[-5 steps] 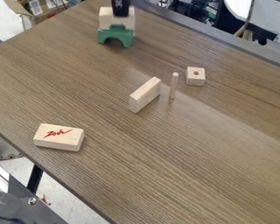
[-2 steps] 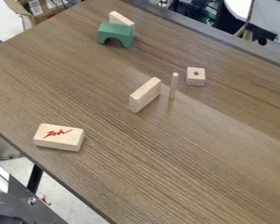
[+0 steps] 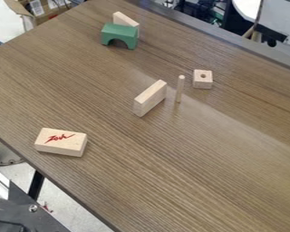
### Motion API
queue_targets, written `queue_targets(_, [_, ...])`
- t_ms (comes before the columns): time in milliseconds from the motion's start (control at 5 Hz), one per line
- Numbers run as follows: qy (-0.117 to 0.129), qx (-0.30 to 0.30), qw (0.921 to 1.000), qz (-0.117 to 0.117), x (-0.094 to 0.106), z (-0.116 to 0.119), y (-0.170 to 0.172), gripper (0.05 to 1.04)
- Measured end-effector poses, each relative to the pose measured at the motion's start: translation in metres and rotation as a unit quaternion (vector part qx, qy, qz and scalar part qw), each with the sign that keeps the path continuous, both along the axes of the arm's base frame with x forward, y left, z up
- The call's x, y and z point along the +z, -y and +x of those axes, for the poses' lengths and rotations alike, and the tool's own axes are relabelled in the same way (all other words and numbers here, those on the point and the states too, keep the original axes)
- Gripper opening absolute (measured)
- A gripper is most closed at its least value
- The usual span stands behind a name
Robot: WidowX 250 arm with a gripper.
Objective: Put the white arch on left of the table
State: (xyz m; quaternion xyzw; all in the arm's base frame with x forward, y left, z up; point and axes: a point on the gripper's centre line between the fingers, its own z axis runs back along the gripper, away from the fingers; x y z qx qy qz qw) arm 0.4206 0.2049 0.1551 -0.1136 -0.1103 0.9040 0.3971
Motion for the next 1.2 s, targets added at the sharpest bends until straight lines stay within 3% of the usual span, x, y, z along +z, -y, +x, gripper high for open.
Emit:
queue_targets(400, [-0.032,0.050,0.9980,0.022,-0.024,0.011,-0.038,0.481])
queue_targets(600, [-0.062,0.071,0.9952,0.029,-0.042,0.003,-0.052,0.481])
queue_targets(800, [-0.074,0.084,0.9928,0.042,-0.047,-0.004,-0.060,0.481])
queue_targets(1000, [-0.089,0.099,0.9900,0.046,-0.053,-0.013,-0.068,0.481])
queue_targets(1200, [-0.115,0.108,0.9870,0.031,-0.067,-0.022,-0.072,0.481])
